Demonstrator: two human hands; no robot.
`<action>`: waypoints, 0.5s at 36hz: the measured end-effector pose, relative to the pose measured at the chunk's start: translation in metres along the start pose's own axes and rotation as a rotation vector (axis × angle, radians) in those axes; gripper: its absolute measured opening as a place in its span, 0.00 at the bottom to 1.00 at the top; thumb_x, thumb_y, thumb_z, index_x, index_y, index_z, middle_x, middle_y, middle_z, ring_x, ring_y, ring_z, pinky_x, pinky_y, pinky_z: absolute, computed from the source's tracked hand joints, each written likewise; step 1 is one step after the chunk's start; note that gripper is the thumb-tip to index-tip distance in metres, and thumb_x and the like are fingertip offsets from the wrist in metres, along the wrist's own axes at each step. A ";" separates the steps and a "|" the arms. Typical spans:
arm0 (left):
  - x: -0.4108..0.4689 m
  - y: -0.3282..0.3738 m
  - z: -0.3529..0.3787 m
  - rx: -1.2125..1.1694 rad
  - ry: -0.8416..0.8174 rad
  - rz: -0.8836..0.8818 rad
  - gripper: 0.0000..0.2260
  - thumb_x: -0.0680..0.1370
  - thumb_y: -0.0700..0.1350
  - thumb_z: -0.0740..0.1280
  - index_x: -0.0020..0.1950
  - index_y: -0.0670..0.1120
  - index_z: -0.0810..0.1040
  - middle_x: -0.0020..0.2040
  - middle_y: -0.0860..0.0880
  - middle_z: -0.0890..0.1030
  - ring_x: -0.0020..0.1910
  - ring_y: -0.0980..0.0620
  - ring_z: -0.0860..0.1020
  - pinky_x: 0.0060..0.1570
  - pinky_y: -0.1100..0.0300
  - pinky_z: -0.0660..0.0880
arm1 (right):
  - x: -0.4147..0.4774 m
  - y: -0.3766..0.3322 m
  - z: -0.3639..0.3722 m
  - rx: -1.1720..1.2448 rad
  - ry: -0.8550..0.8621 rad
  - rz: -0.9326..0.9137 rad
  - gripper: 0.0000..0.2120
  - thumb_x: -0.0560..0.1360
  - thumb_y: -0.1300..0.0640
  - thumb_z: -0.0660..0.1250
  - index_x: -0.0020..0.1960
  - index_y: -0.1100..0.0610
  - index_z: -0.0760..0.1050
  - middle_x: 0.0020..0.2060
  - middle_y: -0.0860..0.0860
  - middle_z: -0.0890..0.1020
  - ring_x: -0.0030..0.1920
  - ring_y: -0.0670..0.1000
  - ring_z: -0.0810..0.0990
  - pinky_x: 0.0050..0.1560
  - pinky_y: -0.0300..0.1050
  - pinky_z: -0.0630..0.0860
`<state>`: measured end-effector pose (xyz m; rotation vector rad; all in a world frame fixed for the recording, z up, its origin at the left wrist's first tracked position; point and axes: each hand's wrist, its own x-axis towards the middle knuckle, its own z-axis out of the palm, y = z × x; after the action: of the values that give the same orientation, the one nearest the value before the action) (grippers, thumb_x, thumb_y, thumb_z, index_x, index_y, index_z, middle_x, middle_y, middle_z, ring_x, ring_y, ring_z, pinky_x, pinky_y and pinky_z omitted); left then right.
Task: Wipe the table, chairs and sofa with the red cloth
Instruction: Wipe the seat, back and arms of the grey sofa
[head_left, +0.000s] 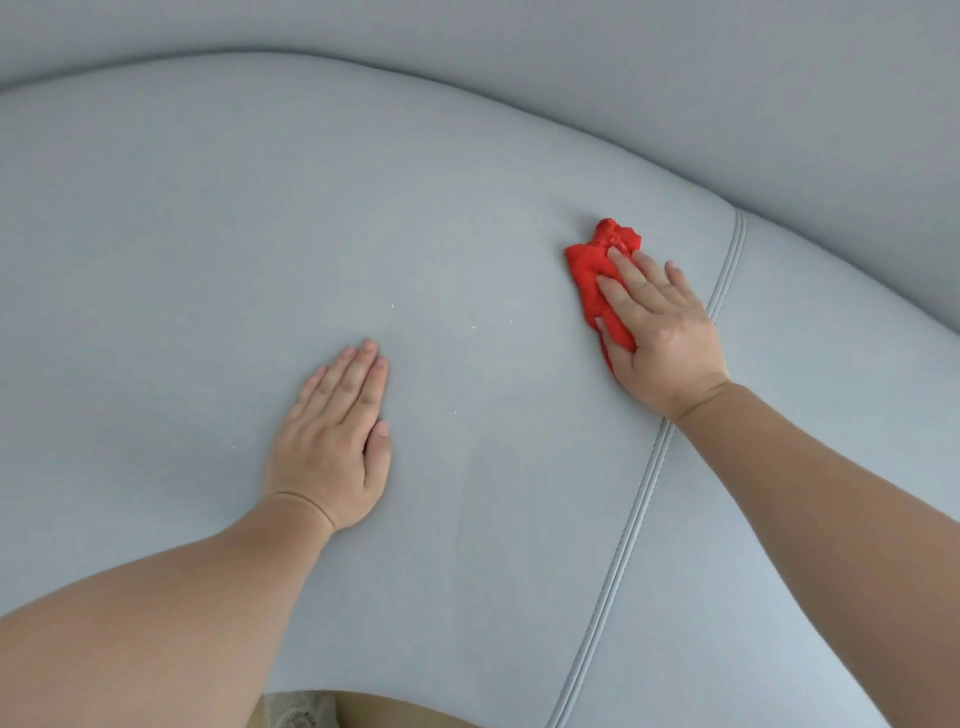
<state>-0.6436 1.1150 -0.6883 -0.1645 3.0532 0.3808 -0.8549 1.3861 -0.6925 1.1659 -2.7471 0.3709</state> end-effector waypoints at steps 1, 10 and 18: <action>0.000 0.000 0.000 0.002 -0.003 -0.001 0.25 0.78 0.46 0.51 0.72 0.36 0.65 0.73 0.40 0.65 0.73 0.44 0.61 0.74 0.51 0.53 | 0.006 0.005 -0.002 -0.013 -0.014 0.040 0.20 0.77 0.55 0.59 0.64 0.64 0.75 0.67 0.61 0.74 0.66 0.65 0.72 0.68 0.63 0.63; 0.001 -0.001 0.002 -0.003 -0.009 -0.006 0.25 0.77 0.45 0.51 0.72 0.36 0.65 0.73 0.40 0.65 0.72 0.44 0.61 0.74 0.51 0.53 | 0.059 0.044 -0.008 0.062 -0.074 0.366 0.24 0.76 0.50 0.55 0.69 0.59 0.71 0.72 0.56 0.69 0.71 0.60 0.66 0.69 0.53 0.64; 0.000 -0.003 0.004 -0.017 0.012 -0.003 0.25 0.77 0.45 0.52 0.72 0.36 0.65 0.73 0.42 0.64 0.73 0.44 0.61 0.73 0.49 0.55 | 0.098 0.046 -0.013 0.043 -0.149 0.450 0.26 0.75 0.47 0.51 0.69 0.55 0.71 0.71 0.53 0.70 0.69 0.57 0.69 0.63 0.51 0.68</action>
<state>-0.6427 1.1133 -0.6930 -0.1731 3.0618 0.4072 -0.9557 1.3531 -0.6668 0.5900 -3.1364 0.4046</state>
